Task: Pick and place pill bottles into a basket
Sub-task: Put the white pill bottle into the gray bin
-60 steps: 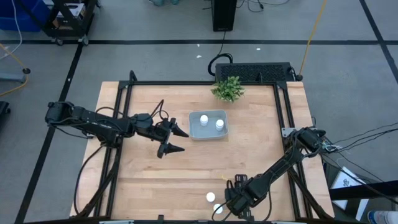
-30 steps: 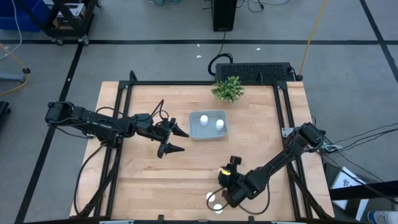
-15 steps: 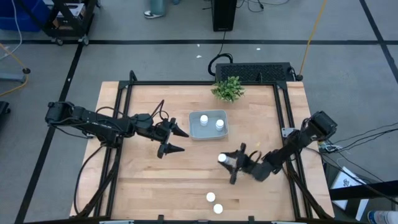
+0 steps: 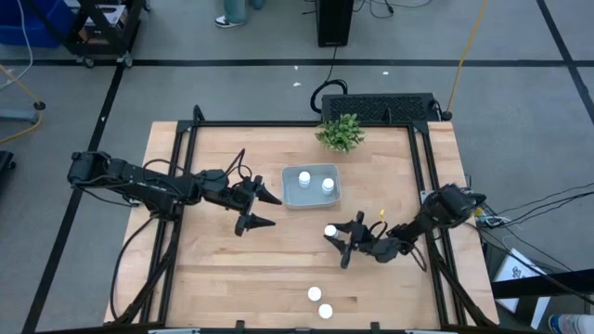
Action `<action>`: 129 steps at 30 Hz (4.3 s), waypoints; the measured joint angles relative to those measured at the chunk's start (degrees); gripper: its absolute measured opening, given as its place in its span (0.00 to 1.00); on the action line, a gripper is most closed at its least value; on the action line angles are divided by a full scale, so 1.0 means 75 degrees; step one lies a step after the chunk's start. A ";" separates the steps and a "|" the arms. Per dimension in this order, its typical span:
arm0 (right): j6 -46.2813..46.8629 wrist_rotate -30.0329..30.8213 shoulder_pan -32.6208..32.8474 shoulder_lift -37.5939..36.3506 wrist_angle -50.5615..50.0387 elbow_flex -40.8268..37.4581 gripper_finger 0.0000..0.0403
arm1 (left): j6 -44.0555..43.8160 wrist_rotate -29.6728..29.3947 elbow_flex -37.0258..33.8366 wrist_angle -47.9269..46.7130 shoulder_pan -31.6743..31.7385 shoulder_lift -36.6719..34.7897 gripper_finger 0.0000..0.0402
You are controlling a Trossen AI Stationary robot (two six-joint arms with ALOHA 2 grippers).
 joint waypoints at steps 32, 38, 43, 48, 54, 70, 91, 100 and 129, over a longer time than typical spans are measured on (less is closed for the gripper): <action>-0.0258 -0.0384 -0.0253 0.1045 0.1093 0.0228 0.51 | 0.0056 0.0000 0.0000 -0.0192 0.0000 0.0000 0.86; -0.0027 -0.0382 -0.0250 0.1039 0.0970 0.0228 0.52 | 0.0053 0.0000 0.0000 -0.0207 0.0000 0.0000 0.86; -0.0665 -0.0366 -0.0212 0.1000 0.1217 0.0229 0.54 | 0.0053 -0.0001 0.0000 -0.0208 0.0000 0.0000 0.86; -0.1436 -0.0576 -0.0181 0.0212 0.1196 0.0233 0.56 | 0.0053 0.0000 0.0000 -0.0216 0.0000 0.0000 0.86; -0.2825 -0.0606 0.0029 -0.1880 -0.0460 0.0288 0.54 | 0.0050 -0.0002 0.0000 -0.0243 0.0000 -0.0001 0.86; 0.2112 -0.5492 -0.1824 -0.4986 -1.3700 0.4091 0.68 | -0.0009 -0.0004 0.0000 -0.0271 0.0000 0.0000 0.86; 0.2072 -0.6175 -0.2071 -0.3519 -1.3973 0.4162 0.78 | 0.0000 -0.0006 0.0000 -0.0277 0.0000 -0.0001 0.86; 0.2080 -0.6081 -0.2071 -0.3513 -1.3390 0.3605 0.78 | 0.0046 -0.0008 0.0000 -0.0279 0.0000 -0.0001 0.86; 0.1821 -0.5797 -0.2086 -0.3125 -1.2356 0.3162 0.57 | 0.0050 -0.0216 0.0003 -0.0347 0.0015 -0.0003 0.86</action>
